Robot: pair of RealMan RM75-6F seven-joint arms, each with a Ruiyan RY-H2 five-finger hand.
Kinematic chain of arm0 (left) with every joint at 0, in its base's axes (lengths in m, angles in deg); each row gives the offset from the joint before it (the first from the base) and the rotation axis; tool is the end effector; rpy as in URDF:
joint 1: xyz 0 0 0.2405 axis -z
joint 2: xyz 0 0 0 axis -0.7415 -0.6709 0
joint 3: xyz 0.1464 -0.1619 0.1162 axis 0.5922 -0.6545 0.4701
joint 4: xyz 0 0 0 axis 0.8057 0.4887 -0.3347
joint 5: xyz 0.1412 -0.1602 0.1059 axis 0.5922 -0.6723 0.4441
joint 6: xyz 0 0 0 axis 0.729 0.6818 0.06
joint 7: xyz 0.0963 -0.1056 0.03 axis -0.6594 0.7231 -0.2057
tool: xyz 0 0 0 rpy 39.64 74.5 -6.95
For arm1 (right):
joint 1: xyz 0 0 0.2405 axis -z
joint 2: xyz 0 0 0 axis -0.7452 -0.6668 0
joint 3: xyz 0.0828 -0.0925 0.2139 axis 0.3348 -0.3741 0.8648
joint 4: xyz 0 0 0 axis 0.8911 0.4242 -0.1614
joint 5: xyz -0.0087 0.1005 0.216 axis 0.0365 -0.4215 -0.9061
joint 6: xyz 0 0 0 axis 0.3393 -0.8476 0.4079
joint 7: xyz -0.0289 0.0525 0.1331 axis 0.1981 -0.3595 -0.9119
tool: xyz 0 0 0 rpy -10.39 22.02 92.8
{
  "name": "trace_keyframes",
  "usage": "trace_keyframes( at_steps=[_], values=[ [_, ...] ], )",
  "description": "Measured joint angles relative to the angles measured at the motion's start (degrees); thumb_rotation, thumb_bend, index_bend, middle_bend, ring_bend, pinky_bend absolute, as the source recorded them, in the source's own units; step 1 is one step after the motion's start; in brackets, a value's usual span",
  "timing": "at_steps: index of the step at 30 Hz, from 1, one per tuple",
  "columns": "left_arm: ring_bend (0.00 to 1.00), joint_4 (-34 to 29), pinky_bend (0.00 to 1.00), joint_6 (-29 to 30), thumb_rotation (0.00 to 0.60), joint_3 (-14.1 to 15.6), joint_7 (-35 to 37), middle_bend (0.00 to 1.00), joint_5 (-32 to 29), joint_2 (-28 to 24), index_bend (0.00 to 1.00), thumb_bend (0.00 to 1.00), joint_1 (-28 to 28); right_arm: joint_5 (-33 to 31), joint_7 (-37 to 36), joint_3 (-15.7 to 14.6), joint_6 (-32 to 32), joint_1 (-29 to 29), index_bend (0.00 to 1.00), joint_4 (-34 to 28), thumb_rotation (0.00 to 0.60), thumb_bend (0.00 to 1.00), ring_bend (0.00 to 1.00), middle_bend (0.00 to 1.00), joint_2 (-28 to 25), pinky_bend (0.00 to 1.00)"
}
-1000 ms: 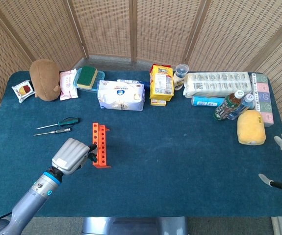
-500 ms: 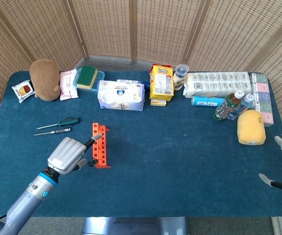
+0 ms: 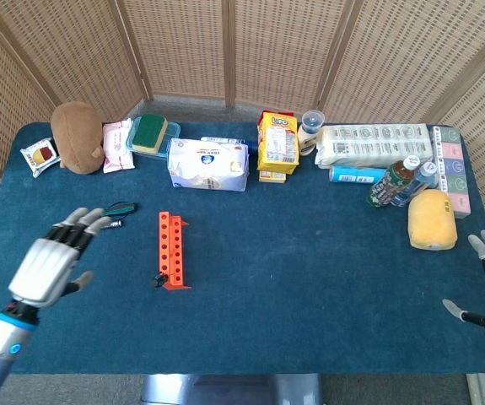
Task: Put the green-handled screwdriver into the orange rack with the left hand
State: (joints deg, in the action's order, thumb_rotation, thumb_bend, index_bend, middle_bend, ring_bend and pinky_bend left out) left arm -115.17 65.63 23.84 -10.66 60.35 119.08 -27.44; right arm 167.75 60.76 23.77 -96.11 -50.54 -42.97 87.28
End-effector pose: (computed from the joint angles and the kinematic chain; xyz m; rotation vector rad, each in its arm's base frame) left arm -0.1985 0.2199 0.1135 -1.6903 -0.7698 -0.9655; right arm -0.3204 -0.1795 0.1726 1.2663 -0.9834 1.0099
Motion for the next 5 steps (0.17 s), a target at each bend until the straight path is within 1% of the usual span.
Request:
trace_keyframes(
  at_steps=[3,5],
  values=[
    [0.00,7.0,0.19,4.2,0.600,1.3,4.7,0.00,1.7,2.4,0.00,0.25,-3.9,-0.5,0.7,0.2,0.1,-0.1,0.05,0.0,0.600,0.01,0.00,0.00,0.3,0.00],
    [0.00,10.6,0.17,6.7,0.600,2.0,7.0,0.00,2.3,4.0,0.00,0.25,-6.4,-0.6,1.0,0.3,-0.1,0.0,0.05,0.1,0.600,0.01,0.00,0.00,0.4,0.00]
  ],
)
